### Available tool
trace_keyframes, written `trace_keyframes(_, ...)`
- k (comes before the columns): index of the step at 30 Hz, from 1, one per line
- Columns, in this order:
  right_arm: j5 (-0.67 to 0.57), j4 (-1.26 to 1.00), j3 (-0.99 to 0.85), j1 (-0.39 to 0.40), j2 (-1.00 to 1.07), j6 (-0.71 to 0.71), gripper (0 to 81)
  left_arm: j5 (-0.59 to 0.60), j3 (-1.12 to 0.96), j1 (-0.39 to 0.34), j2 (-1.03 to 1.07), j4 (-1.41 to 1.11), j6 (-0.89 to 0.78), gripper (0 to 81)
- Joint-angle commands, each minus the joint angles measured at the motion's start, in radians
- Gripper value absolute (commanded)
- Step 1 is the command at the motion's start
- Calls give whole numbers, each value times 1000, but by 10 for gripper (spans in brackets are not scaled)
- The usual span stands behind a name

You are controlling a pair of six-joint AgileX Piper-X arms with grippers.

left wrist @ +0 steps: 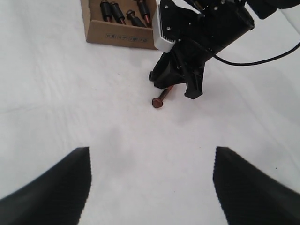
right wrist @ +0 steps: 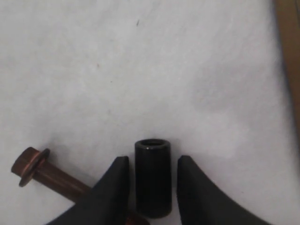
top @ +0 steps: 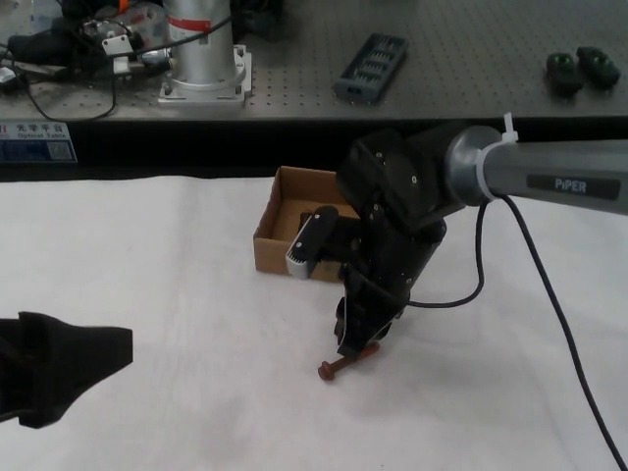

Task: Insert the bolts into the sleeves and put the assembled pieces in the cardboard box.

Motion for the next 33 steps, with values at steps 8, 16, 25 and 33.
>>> trace_keyframes(8, 19, 36, -12, -4, -8, 2, 19, -8, 0, 2, 4, -24, 15, 526)
trace_keyframes(16, 55, 105, -11, -4, -171, 35, 19, -8, 0, 2, 4, -24, 15, 526)
trace_keyframes(25, 26, 148, 59, -4, -405, 59, 19, 81, -2, 2, 4, -26, 100, 526)
trace_keyframes(33, 23, 151, 291, -1, -617, 118, 19, 76, -2, 2, 4, -30, 95, 477)
